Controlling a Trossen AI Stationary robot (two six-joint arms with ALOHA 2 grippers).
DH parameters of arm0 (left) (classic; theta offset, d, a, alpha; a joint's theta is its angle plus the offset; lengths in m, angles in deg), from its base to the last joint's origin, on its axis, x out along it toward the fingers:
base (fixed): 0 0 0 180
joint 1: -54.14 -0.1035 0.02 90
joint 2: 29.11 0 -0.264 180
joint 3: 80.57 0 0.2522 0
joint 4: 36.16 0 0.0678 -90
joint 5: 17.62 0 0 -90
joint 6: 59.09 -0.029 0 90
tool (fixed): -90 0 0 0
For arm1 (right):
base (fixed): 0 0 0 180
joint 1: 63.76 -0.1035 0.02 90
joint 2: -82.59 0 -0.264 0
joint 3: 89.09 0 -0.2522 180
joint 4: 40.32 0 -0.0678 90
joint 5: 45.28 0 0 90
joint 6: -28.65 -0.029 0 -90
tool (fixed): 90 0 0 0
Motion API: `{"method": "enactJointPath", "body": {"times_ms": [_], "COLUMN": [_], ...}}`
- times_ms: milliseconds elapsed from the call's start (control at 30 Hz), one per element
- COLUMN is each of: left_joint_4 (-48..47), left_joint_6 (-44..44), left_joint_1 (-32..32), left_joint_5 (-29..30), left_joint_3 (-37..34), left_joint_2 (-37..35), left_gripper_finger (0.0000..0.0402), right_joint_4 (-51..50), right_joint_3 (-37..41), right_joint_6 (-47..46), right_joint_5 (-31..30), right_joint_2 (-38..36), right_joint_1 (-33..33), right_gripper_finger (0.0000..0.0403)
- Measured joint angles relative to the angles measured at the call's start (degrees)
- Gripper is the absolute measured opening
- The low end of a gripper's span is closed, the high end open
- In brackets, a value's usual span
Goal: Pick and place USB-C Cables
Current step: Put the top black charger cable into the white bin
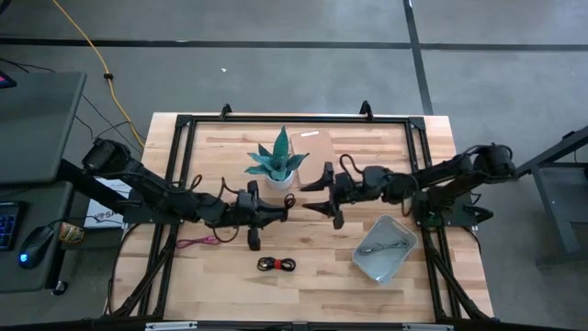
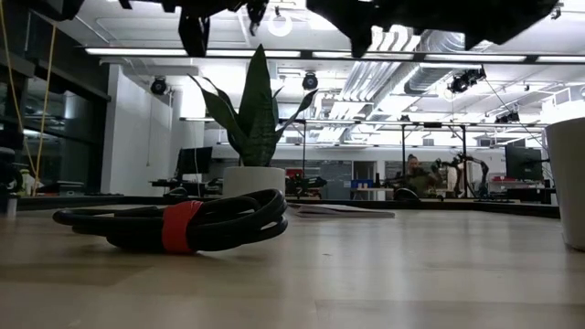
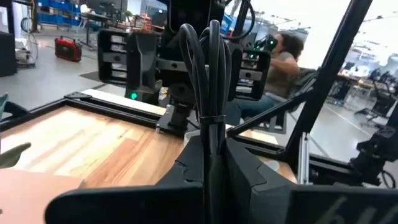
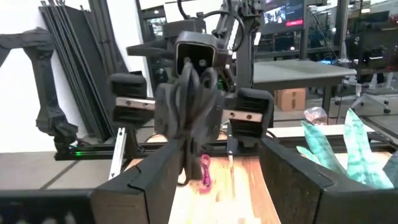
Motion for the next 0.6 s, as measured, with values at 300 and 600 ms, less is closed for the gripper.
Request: {"method": "enactJointPath", "body": {"times_ms": [300, 600], "left_joint_4": [0.0, 0.2], "left_joint_6": [-0.6, -0.5], "left_joint_1": [0.0, 0.2], "left_joint_5": [3.5, 3.5], "left_joint_3": [0.0, 0.0], "left_joint_2": [0.0, 0.0], "left_gripper_finger": [0.0005, 0.0005], "right_joint_4": [0.0, -0.4], "right_joint_3": [-5.0, -6.6], "right_joint_6": [0.2, 0.7], "right_joint_5": [0.8, -2.2], "right_joint_2": [5.4, 5.9], "right_joint_1": [-1.5, -2.6], "right_gripper_finger": [0.0211, 0.0211]}}
